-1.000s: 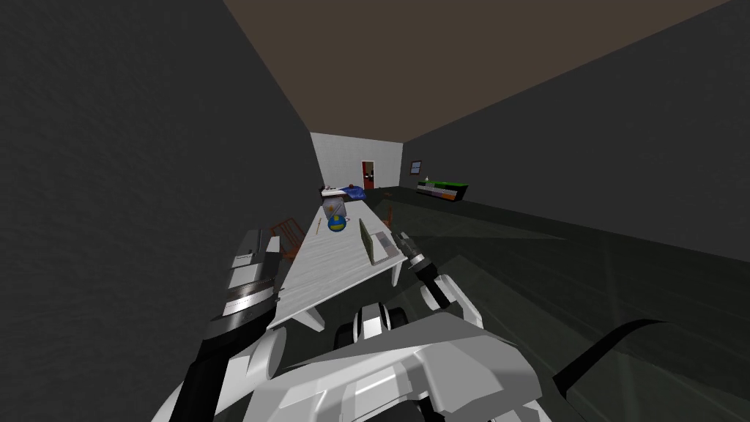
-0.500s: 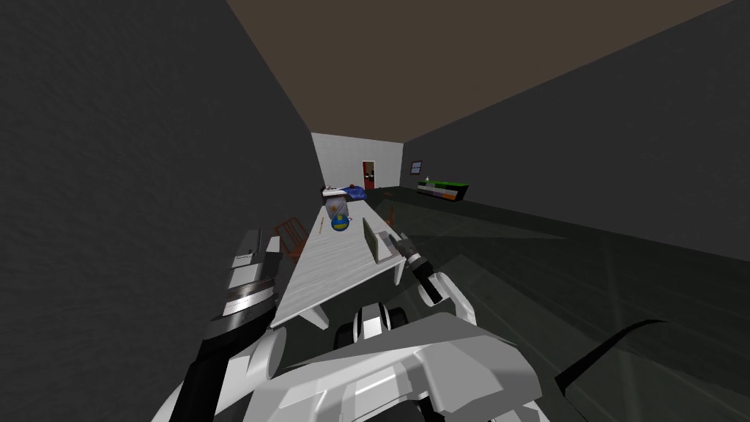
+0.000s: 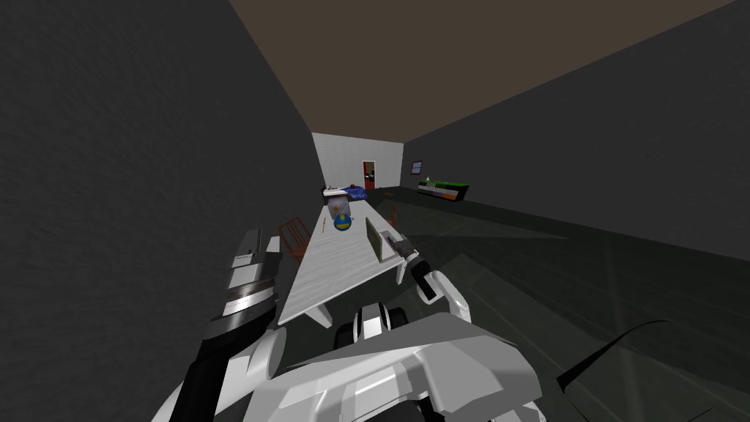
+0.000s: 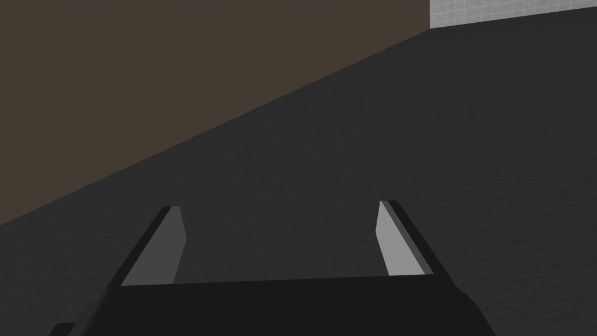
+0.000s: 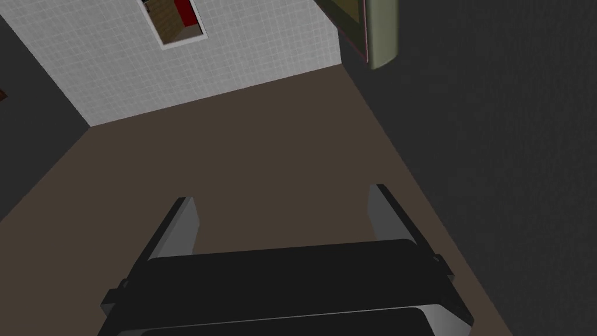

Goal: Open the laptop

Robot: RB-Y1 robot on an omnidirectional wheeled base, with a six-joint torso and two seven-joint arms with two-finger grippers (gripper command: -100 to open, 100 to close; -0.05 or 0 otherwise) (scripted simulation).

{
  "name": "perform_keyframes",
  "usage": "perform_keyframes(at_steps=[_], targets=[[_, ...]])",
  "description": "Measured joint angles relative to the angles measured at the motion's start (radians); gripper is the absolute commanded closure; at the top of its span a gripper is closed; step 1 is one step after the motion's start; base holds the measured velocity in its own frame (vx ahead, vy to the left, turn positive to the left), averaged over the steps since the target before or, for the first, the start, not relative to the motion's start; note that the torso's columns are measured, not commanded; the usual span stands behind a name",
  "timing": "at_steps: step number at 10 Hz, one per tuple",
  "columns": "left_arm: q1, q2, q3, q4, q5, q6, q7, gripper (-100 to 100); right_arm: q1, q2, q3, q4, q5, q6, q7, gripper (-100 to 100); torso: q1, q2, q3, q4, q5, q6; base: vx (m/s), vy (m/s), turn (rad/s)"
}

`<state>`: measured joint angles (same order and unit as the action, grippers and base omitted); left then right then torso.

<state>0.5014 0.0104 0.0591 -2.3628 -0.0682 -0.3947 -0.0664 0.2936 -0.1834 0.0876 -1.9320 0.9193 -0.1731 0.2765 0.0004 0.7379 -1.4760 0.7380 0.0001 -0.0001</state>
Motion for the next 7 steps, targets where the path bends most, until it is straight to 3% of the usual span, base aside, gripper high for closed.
perform_keyframes(at_steps=[7], targets=[[0.000,0.000,0.000,0.000,0.000,0.000,0.000,0,-0.062,-0.001,0.017,0.096,0.188,0.094,0.071,-100,-0.001,0.000,0.000,0.000,0.000,0.000,-0.009,0.078,0.001]])
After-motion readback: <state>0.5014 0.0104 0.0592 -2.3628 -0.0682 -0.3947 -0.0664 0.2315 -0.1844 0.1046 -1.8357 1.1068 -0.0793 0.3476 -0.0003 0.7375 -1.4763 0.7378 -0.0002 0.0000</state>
